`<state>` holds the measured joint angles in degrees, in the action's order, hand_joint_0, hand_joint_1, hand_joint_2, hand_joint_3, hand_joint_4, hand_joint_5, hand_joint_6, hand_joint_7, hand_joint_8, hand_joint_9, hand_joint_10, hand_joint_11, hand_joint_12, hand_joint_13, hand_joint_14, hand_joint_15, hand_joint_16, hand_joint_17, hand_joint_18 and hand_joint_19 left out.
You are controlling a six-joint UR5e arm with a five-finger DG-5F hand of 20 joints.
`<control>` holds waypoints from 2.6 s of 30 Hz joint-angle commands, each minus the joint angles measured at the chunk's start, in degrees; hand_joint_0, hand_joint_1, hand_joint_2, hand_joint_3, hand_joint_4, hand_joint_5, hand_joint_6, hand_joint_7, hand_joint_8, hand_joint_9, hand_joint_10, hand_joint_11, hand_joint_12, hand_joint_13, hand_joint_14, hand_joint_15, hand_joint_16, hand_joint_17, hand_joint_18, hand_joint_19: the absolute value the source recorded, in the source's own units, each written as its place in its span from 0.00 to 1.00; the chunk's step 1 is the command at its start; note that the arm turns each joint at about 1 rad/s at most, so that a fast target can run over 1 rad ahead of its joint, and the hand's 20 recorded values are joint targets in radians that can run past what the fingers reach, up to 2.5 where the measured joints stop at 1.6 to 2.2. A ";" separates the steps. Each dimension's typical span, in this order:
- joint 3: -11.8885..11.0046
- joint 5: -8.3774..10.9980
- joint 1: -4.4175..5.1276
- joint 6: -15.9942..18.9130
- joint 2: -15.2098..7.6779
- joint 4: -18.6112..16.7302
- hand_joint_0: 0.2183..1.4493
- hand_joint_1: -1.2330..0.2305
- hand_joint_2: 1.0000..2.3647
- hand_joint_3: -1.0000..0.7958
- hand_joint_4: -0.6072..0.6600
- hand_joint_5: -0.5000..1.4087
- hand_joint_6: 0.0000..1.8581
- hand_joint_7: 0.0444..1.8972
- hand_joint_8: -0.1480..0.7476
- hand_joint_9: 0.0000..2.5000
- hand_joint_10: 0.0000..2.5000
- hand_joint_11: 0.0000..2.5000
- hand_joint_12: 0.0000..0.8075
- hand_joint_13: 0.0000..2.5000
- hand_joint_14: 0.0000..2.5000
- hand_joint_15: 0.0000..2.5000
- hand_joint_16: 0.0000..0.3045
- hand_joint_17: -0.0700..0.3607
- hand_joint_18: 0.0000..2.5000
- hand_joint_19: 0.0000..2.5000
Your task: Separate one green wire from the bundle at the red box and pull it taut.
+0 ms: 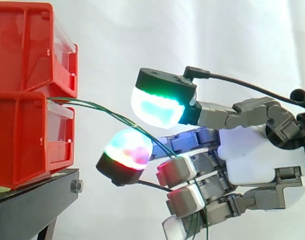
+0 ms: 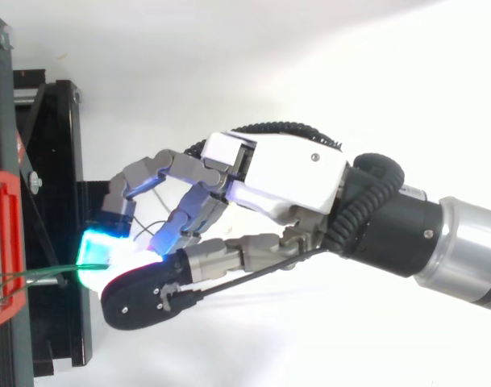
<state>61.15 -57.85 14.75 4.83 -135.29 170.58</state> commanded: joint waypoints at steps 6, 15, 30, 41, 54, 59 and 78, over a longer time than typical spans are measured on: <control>-0.07 -0.16 -0.60 -0.08 0.73 2.74 0.31 0.41 0.00 0.32 0.56 0.18 0.46 0.45 0.47 0.49 0.01 0.48 0.42 0.48 0.01 0.41 0.16 0.42 0.31 0.28; -0.15 -0.07 -1.13 -2.28 2.32 3.18 0.31 0.40 0.01 0.35 0.55 0.18 0.47 0.46 0.47 0.49 0.01 0.48 0.41 0.47 0.01 0.42 0.16 0.42 0.31 0.28; -0.07 0.28 -0.60 -5.00 2.32 2.39 0.35 0.32 0.00 0.29 0.55 0.17 0.49 0.45 0.46 0.48 0.01 0.48 0.40 0.47 0.01 0.41 0.16 0.42 0.31 0.27; 0.02 0.45 0.01 -5.00 2.32 2.39 0.31 0.34 0.00 0.28 0.56 0.18 0.49 0.45 0.47 0.49 0.01 0.47 0.41 0.48 0.01 0.40 0.16 0.42 0.32 0.28; 0.11 1.16 0.72 -4.91 2.32 2.39 0.40 0.27 0.01 0.39 0.44 0.17 0.51 0.48 0.46 0.47 0.01 0.48 0.40 0.47 0.01 0.40 0.16 0.42 0.32 0.27; 0.11 1.16 0.72 -4.83 2.23 2.30 0.43 0.23 0.00 0.28 0.45 0.17 0.51 0.48 0.45 0.47 0.01 0.48 0.40 0.47 0.01 0.39 0.16 0.41 0.32 0.26; 0.11 1.16 0.72 -4.74 2.32 2.30 0.32 0.37 0.00 0.31 0.53 0.18 0.49 0.49 0.47 0.48 0.01 0.45 0.42 0.47 0.01 0.39 0.16 0.41 0.32 0.29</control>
<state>61.26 -56.68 15.46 0.09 -133.03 172.88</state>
